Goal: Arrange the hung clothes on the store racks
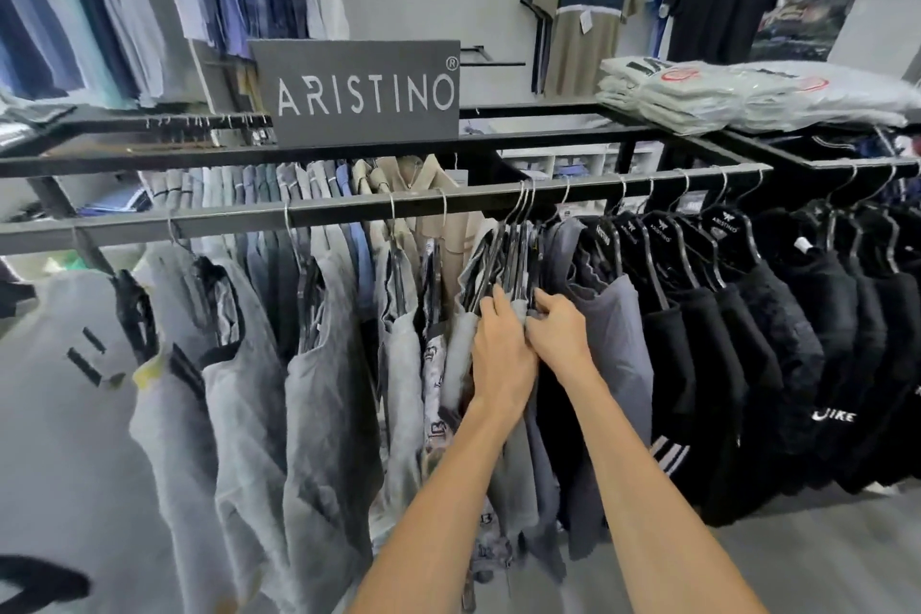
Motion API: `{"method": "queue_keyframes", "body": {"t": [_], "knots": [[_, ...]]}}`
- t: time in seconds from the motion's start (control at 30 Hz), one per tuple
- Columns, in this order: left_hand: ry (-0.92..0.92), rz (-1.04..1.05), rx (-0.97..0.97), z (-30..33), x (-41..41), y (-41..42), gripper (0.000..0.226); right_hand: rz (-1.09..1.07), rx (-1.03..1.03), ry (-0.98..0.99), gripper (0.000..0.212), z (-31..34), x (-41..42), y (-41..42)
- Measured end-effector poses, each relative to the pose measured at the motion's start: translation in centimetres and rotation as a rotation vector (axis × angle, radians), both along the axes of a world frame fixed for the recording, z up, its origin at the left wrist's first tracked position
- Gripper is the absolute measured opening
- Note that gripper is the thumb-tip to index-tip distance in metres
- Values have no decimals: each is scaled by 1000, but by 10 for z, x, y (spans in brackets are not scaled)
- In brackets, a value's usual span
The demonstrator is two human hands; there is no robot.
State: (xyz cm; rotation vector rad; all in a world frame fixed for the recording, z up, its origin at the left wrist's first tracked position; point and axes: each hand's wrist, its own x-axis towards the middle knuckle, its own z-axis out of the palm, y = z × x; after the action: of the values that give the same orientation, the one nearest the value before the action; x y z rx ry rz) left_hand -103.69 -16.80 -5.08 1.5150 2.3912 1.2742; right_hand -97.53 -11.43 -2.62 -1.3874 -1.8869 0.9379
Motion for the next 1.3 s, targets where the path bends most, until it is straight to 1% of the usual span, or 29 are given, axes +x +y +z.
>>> {"method": "queue_keyframes", "body": {"t": [0.13, 0.23, 0.3, 0.4, 0.47, 0.57, 0.8, 0.9, 1.0, 1.07, 1.1, 1.2, 1.3], "knots": [[25, 28, -14, -1, -6, -18, 61, 29, -38, -5, 55, -7, -8, -8], [32, 17, -27, 0, -13, -23, 64, 9, -53, 9, 53, -8, -17, -15], [46, -6, -52, -1, -15, -24, 64, -40, -44, 62, 50, -9, -23, -21], [94, -30, -66, -5, -20, -26, 65, -74, -79, 196, 66, -11, -28, -32], [151, -33, -58, -8, -22, -27, 64, -55, -141, 244, 71, -13, -27, -40], [193, -55, -65, -8, -22, -27, 67, -46, -168, 271, 68, -17, -22, -40], [181, -51, -16, -15, -21, -24, 68, -44, -148, 300, 66, -24, -13, -45], [124, -58, 7, -16, -18, -24, 67, -23, -154, 291, 65, -21, -8, -45], [57, -55, 29, -13, -11, -22, 68, 19, -147, 256, 59, -14, 5, -39], [66, 2, 40, -7, -2, -16, 67, 29, -113, 201, 54, -9, 20, -29], [92, 40, 65, -2, 5, -12, 64, 38, -101, 196, 48, -6, 30, -23], [156, 72, 209, 18, 44, 5, 51, 74, -76, 284, 29, 4, 68, -2], [118, -8, 272, 35, 104, 34, 35, 48, -26, 369, 22, 13, 124, 27]]}}
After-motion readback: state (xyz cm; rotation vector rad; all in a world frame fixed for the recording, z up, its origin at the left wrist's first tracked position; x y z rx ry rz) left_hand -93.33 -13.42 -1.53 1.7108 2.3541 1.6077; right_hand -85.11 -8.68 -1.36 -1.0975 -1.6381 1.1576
